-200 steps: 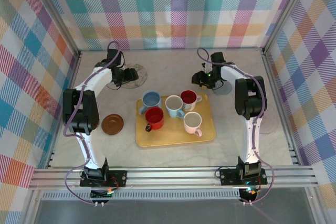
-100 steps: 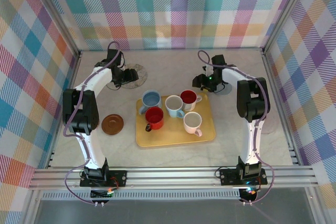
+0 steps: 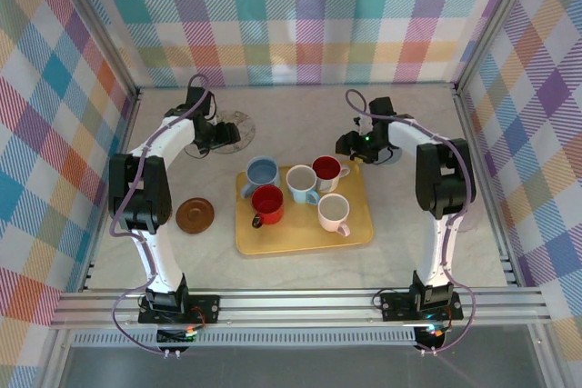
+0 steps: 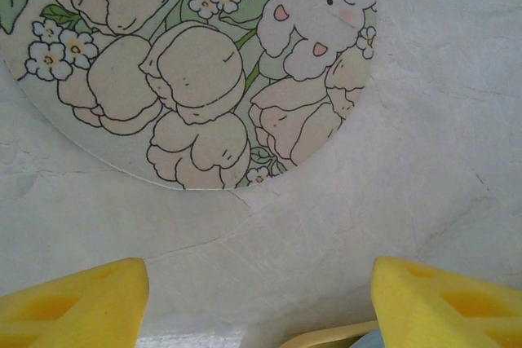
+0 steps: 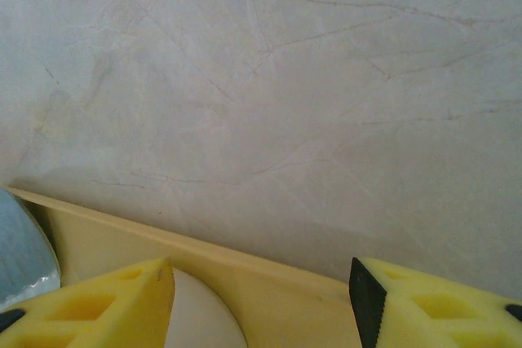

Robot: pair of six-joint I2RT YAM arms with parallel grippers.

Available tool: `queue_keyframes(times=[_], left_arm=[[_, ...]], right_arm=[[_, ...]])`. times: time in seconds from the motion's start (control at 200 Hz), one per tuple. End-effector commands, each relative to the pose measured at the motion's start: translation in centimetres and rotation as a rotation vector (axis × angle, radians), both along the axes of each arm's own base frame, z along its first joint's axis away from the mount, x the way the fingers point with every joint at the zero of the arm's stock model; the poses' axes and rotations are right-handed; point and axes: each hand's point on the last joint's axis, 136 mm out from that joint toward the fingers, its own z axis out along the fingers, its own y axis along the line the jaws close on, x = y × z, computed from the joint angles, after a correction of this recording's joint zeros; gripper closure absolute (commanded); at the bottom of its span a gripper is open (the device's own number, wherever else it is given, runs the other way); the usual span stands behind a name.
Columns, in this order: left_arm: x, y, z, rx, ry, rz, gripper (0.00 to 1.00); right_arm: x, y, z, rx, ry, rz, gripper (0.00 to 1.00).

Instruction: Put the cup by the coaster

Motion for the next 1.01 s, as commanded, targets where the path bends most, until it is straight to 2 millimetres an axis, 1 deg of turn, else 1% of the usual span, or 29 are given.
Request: queue_keyframes(times=[0.0,0.16,0.24,0.4,0.52,0.585,0.665,0.785,0.895,1.0], left_arm=[[-1.0,-0.7,0.4,0.006,0.011,-0.032,0.27],[-1.2,-0.8,-0.1,0.004,0.022,-0.036,0.27],[-1.2,-0.9,-0.3,0.001,0.026,-0.038,0.27],[-1.4,-0.7,-0.5,0.005,0.031,-0.039,0.27],[-1.5,-0.7,-0.5,0.008,0.031,-0.038,0.27],[-1.6,-0.7,-0.5,0.007,0.033,-0.038,0.27],[-1.6,-0.7,-0.6,0.008,0.036,-0.039,0.27],[-1.7,-0.6,-0.7,0.013,0.041,-0.038,0.27],[-1.6,-0.6,-0.8,0.014,0.043,-0.035,0.27],[-1.5,-0.7,-0.9,0.009,0.045,-0.035,0.27]], right_arm=[[-1.0,0.3,1.0,0.016,0.009,-0.011,0.4],[-1.4,0.0,0.4,0.002,0.021,-0.019,0.42],[-1.2,-0.1,0.2,-0.007,0.019,-0.024,0.42],[-0.2,-0.5,0.6,-0.032,-0.019,-0.043,0.42],[0.8,-0.7,0.5,-0.05,-0.035,-0.056,0.43],[1.1,-0.6,0.1,-0.051,-0.03,-0.056,0.45],[1.2,-0.4,-0.4,-0.039,-0.009,-0.049,0.51],[0.8,0.0,-0.9,-0.016,0.011,-0.038,0.58],[0.2,0.0,-1.5,-0.021,0.031,-0.028,0.64],[-0.1,-0.3,-2.3,-0.038,0.045,-0.022,0.67]])
